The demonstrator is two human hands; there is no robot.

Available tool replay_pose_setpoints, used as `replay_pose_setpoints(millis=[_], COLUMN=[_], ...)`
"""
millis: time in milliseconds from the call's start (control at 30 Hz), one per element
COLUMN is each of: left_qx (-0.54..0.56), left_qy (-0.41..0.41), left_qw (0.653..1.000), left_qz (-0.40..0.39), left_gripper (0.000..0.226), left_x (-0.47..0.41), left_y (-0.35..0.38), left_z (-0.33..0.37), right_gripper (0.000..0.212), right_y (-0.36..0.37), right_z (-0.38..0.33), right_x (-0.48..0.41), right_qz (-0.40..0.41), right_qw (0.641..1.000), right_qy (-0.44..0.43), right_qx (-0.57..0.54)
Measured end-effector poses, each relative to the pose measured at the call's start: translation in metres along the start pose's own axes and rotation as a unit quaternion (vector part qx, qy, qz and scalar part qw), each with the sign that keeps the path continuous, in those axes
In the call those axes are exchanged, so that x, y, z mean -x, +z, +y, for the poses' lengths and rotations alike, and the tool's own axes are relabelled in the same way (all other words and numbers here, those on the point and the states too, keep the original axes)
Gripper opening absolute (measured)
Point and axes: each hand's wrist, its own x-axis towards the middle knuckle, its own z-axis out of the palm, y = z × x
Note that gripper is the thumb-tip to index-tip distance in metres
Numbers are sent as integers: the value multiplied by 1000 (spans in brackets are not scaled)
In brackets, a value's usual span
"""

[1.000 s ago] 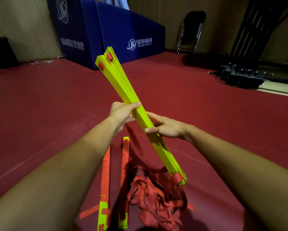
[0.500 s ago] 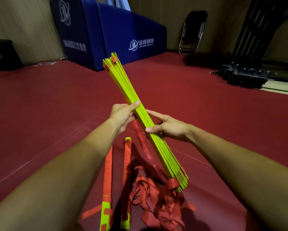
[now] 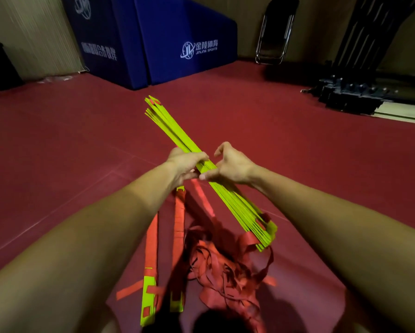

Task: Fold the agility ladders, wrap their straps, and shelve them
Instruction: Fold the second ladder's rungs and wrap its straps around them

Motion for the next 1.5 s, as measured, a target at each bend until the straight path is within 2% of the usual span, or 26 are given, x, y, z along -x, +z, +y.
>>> replay_pose_setpoints(millis=[67,167,200,267,367,433,533,633,667,733,800,867,933,1033,1167,1300,1367,1433,1500], left_qx=[18,40,46,72,97,46,55,95,103,118,129,124,117,118,124,127,127,121,112], left_qy=[-5,-5,-1,-9,-69,-101,-102,-74,-62,-40,-33,-35,-34,-29,-29,-33,-31,-32,-34], left_qw=[999,997,996,996,992,991,992,993,993,992,990,991,991,991,989,989,989,990,991], left_qz=[26,63,73,61,-39,-70,-52,-9,8,32,38,44,53,65,68,61,65,71,70], left_gripper=[12,16,19,20,28,17,18,17,17,23,25,24,28,21,28,30,35,39,25], left_x=[-2,-5,-7,-11,-10,-7,-8,-13,-14,-17,-22,-25,-27,-31,-36,-37,-38,-40,-42], left_y=[-2,-9,-12,-16,-16,-14,-15,-16,-16,-17,-20,-20,-18,-16,-12,-11,-14,-17,-20], left_z=[1,2,2,1,0,-1,0,4,4,3,-1,-5,-5,-3,-6,-8,-8,-9,-10], right_gripper=[60,35,35,48,47,43,43,42,44,63,72,66,78,96,99,137,131,108,81], right_y=[-7,-18,-18,-17,-17,-14,-12,-26,-31,-36,-37,-37,-37,-30,-17,-24,-33,-38,-38], right_z=[-4,-10,-9,-6,-9,-10,-11,-7,-4,0,1,-3,-9,-16,-14,-10,-16,-21,-22], right_x=[3,16,19,19,18,17,19,21,22,26,27,29,30,34,34,35,38,40,42], right_qz=[-58,-183,-213,-215,-185,-182,-196,-295,-338,-382,-355,-298,-253,-251,-228,-248,-257,-287,-319], right_qw=[998,982,975,973,975,975,971,941,929,915,923,940,948,938,932,929,927,921,906], right_qy=[2,50,60,62,62,61,66,105,117,132,140,122,102,102,92,23,-25,-46,-50], right_qx=[-25,-18,-22,-54,-106,-110,-120,-130,-100,-6,57,114,165,215,265,272,271,258,275])
